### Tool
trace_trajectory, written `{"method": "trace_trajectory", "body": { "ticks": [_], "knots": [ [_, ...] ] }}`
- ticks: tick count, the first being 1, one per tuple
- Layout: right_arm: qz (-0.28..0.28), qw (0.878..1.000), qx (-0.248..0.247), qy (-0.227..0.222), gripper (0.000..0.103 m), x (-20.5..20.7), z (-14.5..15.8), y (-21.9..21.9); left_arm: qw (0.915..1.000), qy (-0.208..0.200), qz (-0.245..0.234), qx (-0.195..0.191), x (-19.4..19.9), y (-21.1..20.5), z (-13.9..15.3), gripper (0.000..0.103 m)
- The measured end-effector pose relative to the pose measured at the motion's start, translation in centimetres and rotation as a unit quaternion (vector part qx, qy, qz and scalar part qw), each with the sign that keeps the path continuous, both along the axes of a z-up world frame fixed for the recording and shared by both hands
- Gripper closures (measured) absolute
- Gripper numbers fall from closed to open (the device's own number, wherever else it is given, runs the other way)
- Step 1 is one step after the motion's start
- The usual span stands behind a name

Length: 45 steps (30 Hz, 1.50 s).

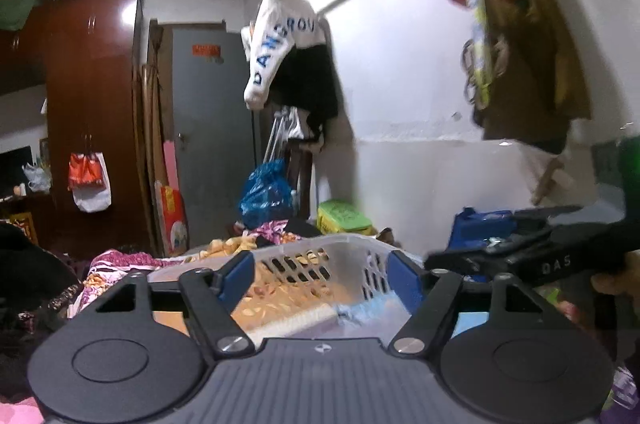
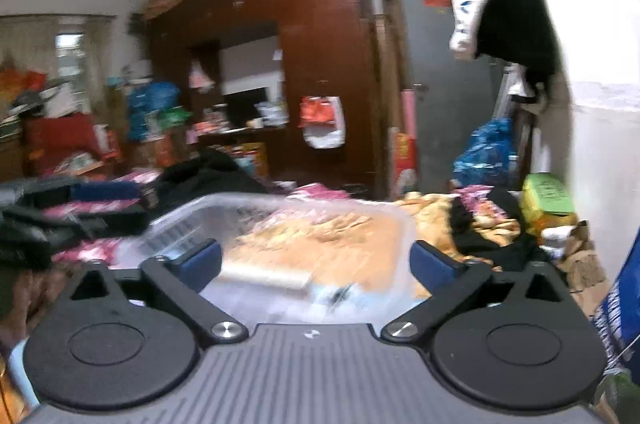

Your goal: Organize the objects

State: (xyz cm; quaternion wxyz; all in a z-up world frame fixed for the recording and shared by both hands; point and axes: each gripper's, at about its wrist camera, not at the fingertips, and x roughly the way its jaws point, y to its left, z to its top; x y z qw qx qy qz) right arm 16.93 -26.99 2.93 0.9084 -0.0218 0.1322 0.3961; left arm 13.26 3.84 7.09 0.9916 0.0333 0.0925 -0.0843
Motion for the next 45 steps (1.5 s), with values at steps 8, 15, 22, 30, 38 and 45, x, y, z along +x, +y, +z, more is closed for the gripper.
{"method": "trace_trajectory", "body": {
  "ticks": [8,15,22,30,38,45],
  "knots": [
    [0.057,0.998,0.001,0.039,0.000,-2.3,-5.0,0.2,0.9993,0.029,0.019,-0.011,-5.9,3.4,-5.7,0.016],
    [0.083,0.996,-0.021,0.028,0.007,-1.0,-6.8,3.4,0.9973,0.065,-0.001,-0.034,-2.9,5.7,-8.8,0.016],
    [0.121,0.992,-0.042,0.015,0.031,-1.9,-8.0,5.0,0.9966,0.071,-0.040,-0.018,-2.4,4.9,-10.0,0.029],
    [0.132,0.990,-0.043,0.007,0.048,-2.7,-7.7,4.7,0.9954,0.073,-0.061,-0.009,-2.4,4.2,-10.6,0.052],
    [0.128,0.991,-0.030,-0.034,0.051,-4.4,-7.0,3.7,0.9969,0.043,-0.065,-0.009,-3.9,3.8,-10.1,0.053],
    [0.125,0.990,-0.013,-0.060,0.052,-5.1,-5.5,3.0,0.9977,0.009,-0.068,-0.005,-5.7,3.0,-8.5,0.054]
  ]
}}
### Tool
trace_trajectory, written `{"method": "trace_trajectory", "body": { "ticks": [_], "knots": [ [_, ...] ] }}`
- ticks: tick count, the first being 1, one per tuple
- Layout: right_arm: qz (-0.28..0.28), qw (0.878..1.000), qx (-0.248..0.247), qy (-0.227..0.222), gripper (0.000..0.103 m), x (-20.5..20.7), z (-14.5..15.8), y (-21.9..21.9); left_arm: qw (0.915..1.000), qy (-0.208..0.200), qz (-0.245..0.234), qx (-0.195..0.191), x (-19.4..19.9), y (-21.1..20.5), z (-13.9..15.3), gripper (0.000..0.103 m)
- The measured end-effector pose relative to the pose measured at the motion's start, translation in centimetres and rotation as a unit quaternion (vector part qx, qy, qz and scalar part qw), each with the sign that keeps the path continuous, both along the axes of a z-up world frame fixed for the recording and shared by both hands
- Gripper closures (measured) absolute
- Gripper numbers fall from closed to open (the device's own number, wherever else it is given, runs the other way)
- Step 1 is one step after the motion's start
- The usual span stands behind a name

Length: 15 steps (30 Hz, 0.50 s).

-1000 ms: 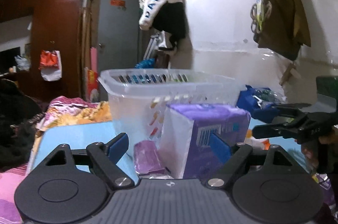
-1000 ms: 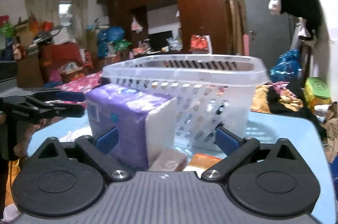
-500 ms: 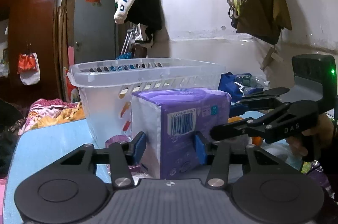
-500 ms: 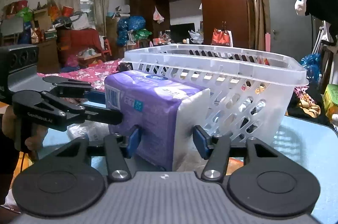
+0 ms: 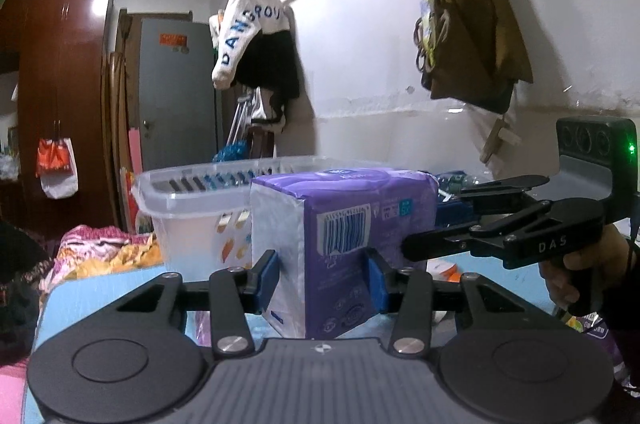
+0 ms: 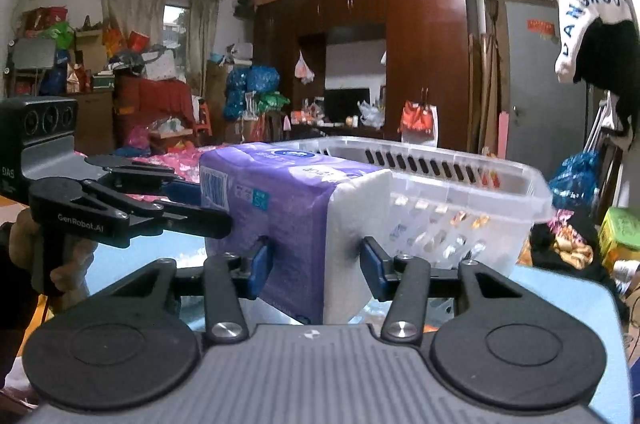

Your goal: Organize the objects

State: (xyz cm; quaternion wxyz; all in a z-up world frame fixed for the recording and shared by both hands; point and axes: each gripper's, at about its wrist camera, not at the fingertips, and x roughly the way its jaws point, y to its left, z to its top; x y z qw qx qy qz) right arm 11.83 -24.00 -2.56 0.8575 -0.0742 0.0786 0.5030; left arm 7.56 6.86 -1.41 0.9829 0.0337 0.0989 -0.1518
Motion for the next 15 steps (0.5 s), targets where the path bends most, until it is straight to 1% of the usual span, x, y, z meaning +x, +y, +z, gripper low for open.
{"method": "trace_trajectory", "body": {
  "ticks": [4,9,11,15],
  "knots": [
    [-0.003,1.000,0.003,-0.016,0.052,0.1,1.3,-0.2,0.9998,-0.016,-0.003,0.009,-0.6,-0.6,1.1,0.054],
    [-0.003,1.000,0.014,-0.016,0.052,1.4,3.5,0.0,0.9992,-0.036,0.000,0.017,-0.1,-1.2,3.5,0.054],
    [-0.007,1.000,0.012,-0.024,0.052,2.0,4.8,0.3,0.9989,-0.041,0.002,0.022,0.5,-1.4,4.8,0.054],
    [-0.022,0.999,0.010,-0.039,0.052,3.9,7.5,1.7,0.9974,-0.045,0.011,0.054,3.1,-1.7,8.3,0.054]
  ]
}}
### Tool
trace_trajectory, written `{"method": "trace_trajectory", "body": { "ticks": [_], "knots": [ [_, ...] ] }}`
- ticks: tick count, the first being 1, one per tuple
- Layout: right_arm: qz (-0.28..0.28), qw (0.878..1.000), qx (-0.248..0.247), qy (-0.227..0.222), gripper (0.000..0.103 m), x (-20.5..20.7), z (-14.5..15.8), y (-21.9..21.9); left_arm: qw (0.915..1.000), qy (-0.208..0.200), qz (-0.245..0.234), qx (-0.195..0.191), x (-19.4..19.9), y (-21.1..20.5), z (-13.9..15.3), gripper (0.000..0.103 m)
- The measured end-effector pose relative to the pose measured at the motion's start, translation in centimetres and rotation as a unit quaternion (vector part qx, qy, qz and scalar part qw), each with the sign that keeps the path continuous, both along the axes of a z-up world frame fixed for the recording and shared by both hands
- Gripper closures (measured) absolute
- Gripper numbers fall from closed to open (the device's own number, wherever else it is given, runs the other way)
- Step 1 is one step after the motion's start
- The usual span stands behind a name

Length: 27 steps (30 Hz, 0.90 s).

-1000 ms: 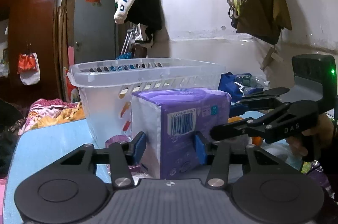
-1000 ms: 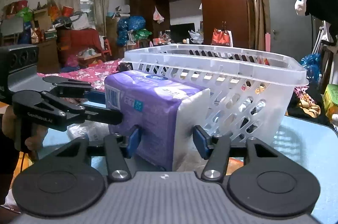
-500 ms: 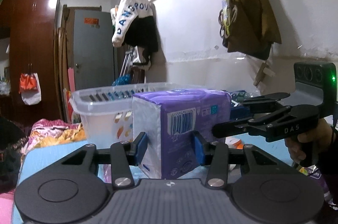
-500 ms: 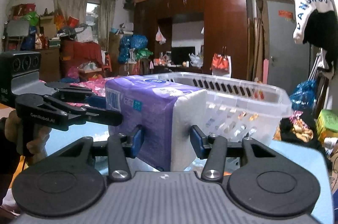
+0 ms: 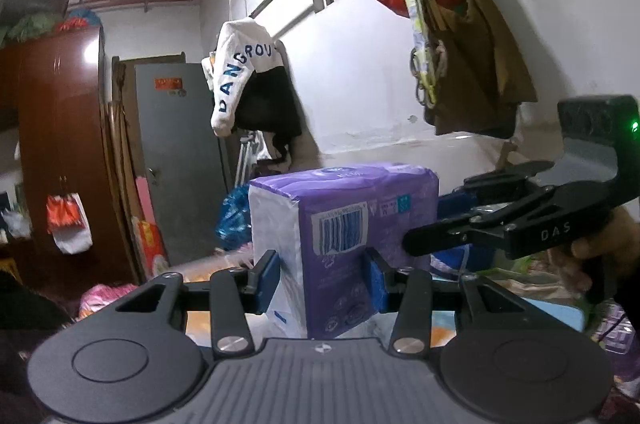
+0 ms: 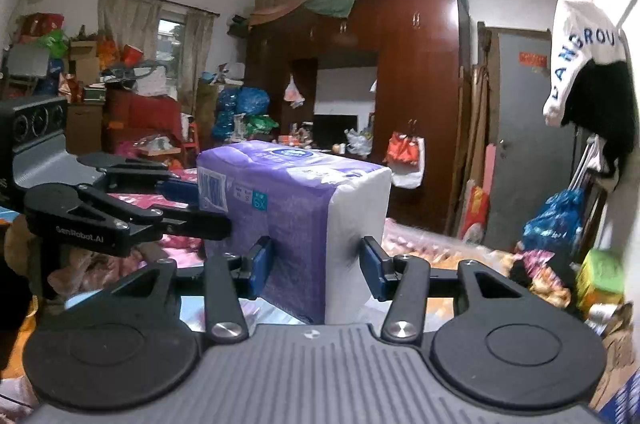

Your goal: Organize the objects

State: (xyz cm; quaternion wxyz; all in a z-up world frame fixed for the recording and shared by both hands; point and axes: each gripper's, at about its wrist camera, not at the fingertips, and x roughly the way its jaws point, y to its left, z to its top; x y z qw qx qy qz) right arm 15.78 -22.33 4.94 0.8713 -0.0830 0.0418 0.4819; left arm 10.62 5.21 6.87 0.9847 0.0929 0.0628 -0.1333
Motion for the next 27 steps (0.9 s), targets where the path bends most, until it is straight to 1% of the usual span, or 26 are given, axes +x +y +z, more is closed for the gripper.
{"method": "trace_trajectory", "body": {
  "ticks": [3,5,8,11,16,24,27],
  "knots": [
    [-0.008,1.000,-0.003,0.011,0.052,2.3,1.2,1.3,0.9999,0.004,0.012,0.004,2.5,0.4,2.1,0.055],
    [-0.015,1.000,-0.013,0.017,0.052,3.5,1.2,2.3,0.9997,0.015,0.019,-0.003,4.6,0.8,2.7,0.055],
    [-0.027,0.999,-0.028,0.029,0.052,4.8,0.4,3.4,0.9989,0.033,0.030,-0.012,7.1,1.5,2.5,0.056],
    [-0.030,0.998,-0.040,0.039,0.052,5.5,-1.0,3.8,0.9978,0.050,0.041,-0.015,8.6,1.9,1.5,0.056],
    [-0.018,0.997,-0.049,0.057,0.052,5.3,-2.1,3.8,0.9965,0.067,0.046,-0.018,8.9,2.7,0.1,0.056],
    [-0.023,0.997,-0.054,0.056,0.052,5.2,-1.9,3.6,0.9960,0.072,0.047,-0.022,9.2,3.3,0.1,0.056],
    [-0.026,0.996,-0.055,0.059,0.052,6.2,-1.4,3.8,0.9955,0.075,0.050,-0.027,9.9,3.4,0.1,0.056]
  ]
}}
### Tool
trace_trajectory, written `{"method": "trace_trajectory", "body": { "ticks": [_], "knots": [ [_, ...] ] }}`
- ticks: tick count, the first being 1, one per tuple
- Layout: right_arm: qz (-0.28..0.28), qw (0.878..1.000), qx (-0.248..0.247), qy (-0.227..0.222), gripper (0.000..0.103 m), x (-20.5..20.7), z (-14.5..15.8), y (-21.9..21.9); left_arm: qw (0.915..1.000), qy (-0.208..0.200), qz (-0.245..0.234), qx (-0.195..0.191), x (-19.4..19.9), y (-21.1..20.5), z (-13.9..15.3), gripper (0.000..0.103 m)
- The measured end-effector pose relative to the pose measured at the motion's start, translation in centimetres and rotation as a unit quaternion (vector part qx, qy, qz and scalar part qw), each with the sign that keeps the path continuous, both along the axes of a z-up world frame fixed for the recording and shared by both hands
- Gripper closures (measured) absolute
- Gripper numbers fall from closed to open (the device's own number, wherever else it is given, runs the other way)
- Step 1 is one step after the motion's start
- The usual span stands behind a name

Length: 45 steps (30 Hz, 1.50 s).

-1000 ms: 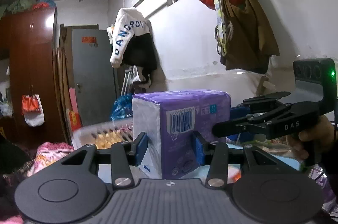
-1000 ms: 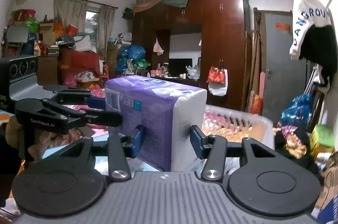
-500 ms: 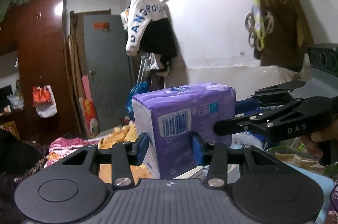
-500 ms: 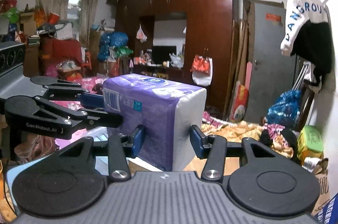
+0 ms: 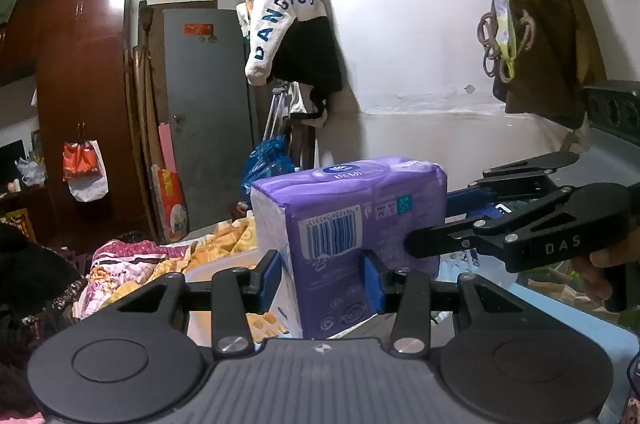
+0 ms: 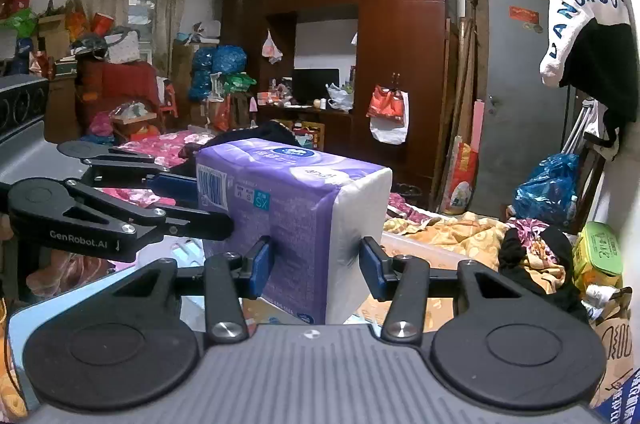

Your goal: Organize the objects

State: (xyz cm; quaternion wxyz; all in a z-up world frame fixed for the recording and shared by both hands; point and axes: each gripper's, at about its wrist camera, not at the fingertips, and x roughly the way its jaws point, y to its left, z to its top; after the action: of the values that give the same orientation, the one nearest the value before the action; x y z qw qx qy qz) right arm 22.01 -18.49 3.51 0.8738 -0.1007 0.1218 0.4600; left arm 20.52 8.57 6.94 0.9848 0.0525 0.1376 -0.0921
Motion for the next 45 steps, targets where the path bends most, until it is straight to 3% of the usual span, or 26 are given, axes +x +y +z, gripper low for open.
{"method": "trace_trajectory", "body": {
  "ticks": [8,11,17,24,31,45],
  "knots": [
    [-0.010,1.000,-0.003,-0.019,0.048,0.0,0.5,0.0,0.9998,-0.013,0.012,0.006,0.3,0.0,-0.3,0.054],
    [-0.045,0.998,0.003,-0.040,0.025,-0.2,0.7,-0.6,0.9988,-0.029,0.040,0.000,0.3,0.5,-0.2,0.030],
    [-0.078,0.995,0.051,-0.019,0.000,-1.5,0.0,-5.3,0.9927,-0.053,0.067,-0.085,-3.1,3.8,-0.6,0.027],
    [-0.096,0.989,0.090,0.071,0.000,-3.4,-3.6,-10.8,0.9923,-0.059,0.059,-0.092,-10.5,3.1,-5.0,0.022],
    [-0.112,0.984,0.055,0.131,0.000,-4.6,-8.0,-11.6,0.9900,-0.010,0.066,-0.124,-13.3,2.5,-9.4,0.022],
    [-0.101,0.987,0.039,0.122,0.003,-6.3,-9.6,-10.7,0.9932,0.015,0.072,-0.090,-15.0,0.0,-11.1,0.022]
  ]
}}
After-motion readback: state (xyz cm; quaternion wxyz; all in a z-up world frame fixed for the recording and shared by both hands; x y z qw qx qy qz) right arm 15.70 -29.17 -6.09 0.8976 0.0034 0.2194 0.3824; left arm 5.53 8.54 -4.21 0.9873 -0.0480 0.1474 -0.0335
